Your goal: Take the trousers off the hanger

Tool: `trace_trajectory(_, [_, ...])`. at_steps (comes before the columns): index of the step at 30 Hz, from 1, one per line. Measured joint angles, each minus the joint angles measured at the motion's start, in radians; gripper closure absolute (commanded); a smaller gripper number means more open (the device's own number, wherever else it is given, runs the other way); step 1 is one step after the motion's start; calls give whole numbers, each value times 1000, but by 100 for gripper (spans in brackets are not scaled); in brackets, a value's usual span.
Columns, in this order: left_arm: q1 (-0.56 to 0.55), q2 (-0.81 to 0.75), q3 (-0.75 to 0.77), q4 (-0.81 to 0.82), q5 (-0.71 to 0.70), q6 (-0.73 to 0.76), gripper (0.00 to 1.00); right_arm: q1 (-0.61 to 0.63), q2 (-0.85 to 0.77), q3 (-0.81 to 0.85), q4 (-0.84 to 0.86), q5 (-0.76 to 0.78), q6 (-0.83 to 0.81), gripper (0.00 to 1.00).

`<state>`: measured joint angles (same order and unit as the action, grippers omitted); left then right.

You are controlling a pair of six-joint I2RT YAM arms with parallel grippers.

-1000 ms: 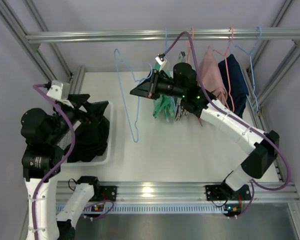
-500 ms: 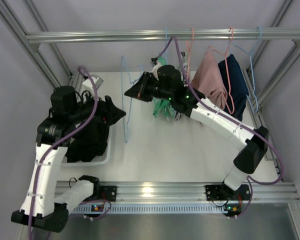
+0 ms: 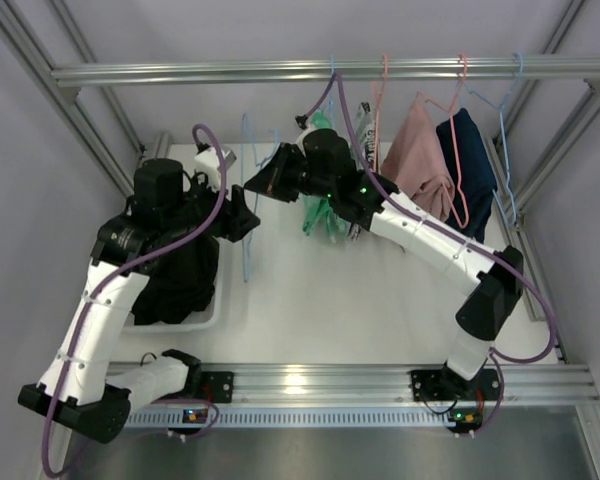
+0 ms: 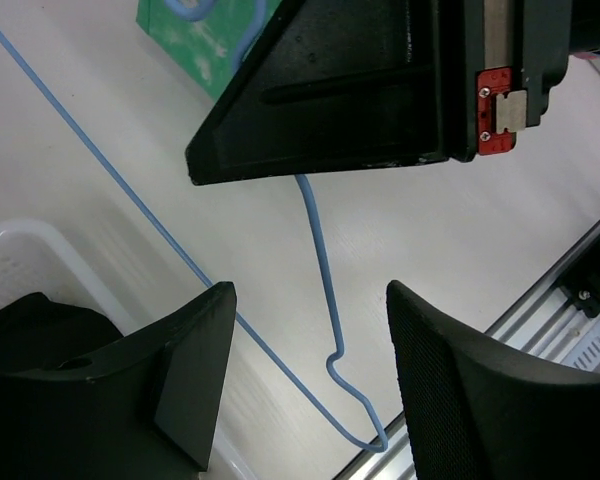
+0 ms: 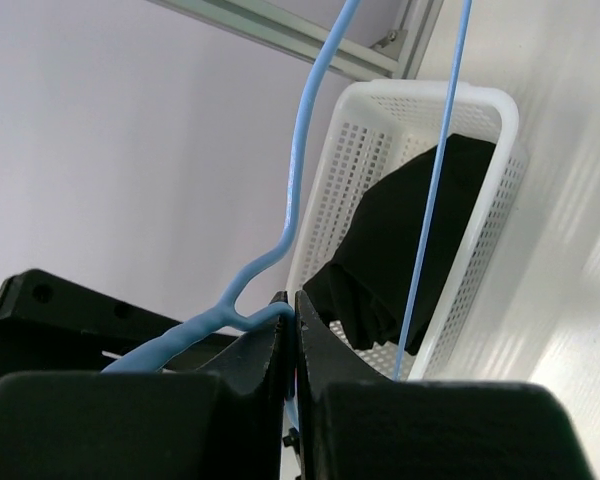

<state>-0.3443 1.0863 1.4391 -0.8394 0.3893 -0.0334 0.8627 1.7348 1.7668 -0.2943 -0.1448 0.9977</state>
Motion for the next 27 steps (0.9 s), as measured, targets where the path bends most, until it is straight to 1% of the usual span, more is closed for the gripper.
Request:
trace_trajectory(2, [-25,9,0,0,-28,9,36,1,11,10,-4,6,1,100])
trace_trajectory(3, [-42,12,0,0,-58,19,43,2,16,16,-7,9,2,100])
trace_trajectory(4, [-54,15,0,0,-66,23,43,2,18,19,-7,10,2,100])
trace_trajectory(5, [-69,18,0,1,-92,33,51,3,21,23,-8,14,2,100])
trace_trajectory(7, [-90,24,0,1,-144,41,56,5,24,26,-12,17,3,100])
trace_trajectory(8, [-98,28,0,1,-167,46,61,5,26,29,-12,18,3,100])
trace_trajectory(10, [-116,37,0,5,-220,56,63,6,27,34,-13,21,6,100])
trace_trajectory(13, [-140,54,0,15,-262,62,75,6,27,34,-11,27,9,100])
trace_trajectory(14, [-145,57,0,19,-269,62,81,6,27,34,-12,28,9,100])
trace_trajectory(15, [-149,58,-2,23,-277,61,92,6,27,34,-11,29,9,100])
trace_trajectory(16, [-150,58,-5,26,-282,58,97,6,27,34,-8,30,11,100])
trace_trajectory(17, [-150,55,-9,31,-296,54,100,6,27,34,-6,31,13,100])
trace_trajectory(19, [-148,50,-21,43,-309,48,100,6,27,34,-5,30,17,100])
trace_trajectory(20, [-148,47,-27,47,-312,41,100,6,27,34,-6,29,18,89])
trace_trajectory(21, [-148,43,-32,52,-317,32,100,6,27,34,-6,24,18,81])
trace_trajectory(22, [-147,40,-35,55,-320,26,100,6,27,33,-4,17,21,70])
trace_trajectory(23, [-142,35,-39,56,-320,14,100,6,27,32,2,8,24,46])
trace_trajectory(24, [-135,30,-42,55,-320,3,100,6,27,29,10,0,28,38])
trace_trajectory(25, [-126,25,-44,56,-320,-9,100,6,27,24,16,-8,22,25])
trace_trajectory(26, [-115,17,-48,58,-320,-20,100,6,26,19,21,-16,20,16])
trace_trajectory(27, [-108,8,-51,58,-320,-29,100,6,26,13,24,-22,16,14])
